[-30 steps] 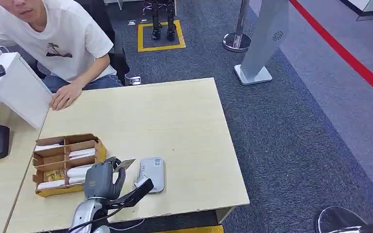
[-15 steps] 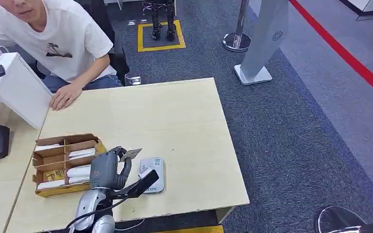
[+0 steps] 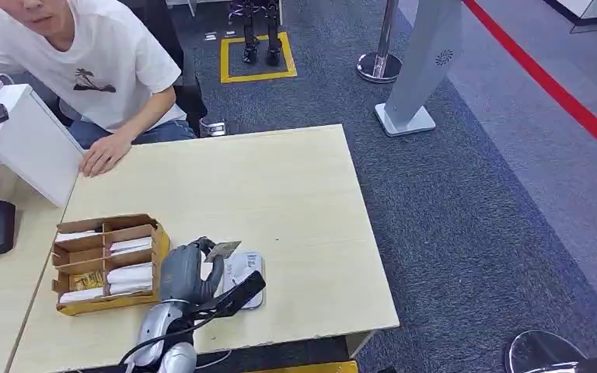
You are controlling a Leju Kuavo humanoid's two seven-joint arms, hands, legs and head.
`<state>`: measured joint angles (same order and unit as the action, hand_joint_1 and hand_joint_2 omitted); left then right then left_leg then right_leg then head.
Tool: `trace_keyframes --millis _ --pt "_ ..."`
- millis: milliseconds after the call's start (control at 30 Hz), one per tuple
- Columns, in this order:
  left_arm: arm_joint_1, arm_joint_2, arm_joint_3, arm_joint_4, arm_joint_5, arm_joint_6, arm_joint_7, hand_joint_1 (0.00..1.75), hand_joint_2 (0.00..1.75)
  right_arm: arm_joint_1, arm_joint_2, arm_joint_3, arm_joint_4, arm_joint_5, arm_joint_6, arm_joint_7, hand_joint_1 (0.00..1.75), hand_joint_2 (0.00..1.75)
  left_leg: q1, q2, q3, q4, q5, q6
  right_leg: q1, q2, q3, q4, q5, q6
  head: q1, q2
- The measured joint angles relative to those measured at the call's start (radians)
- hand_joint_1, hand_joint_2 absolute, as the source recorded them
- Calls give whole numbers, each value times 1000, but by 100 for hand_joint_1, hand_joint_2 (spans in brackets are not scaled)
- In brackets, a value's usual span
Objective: Pass the card to the sensor for recognition and then transmit it.
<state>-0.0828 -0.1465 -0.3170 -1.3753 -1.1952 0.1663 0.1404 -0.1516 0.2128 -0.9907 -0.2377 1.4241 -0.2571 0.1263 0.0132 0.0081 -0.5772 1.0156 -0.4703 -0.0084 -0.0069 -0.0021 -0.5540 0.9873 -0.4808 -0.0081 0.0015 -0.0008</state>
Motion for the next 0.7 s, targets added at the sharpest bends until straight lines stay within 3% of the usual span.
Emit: trace_keyframes --millis 700 --pt "40 -40 2 82 29 47 -8 175 175 1 5 2 1 -21 -3 -1 0 0 0 0 0 0 0 0 0 0 0 0 0 0 0 0"
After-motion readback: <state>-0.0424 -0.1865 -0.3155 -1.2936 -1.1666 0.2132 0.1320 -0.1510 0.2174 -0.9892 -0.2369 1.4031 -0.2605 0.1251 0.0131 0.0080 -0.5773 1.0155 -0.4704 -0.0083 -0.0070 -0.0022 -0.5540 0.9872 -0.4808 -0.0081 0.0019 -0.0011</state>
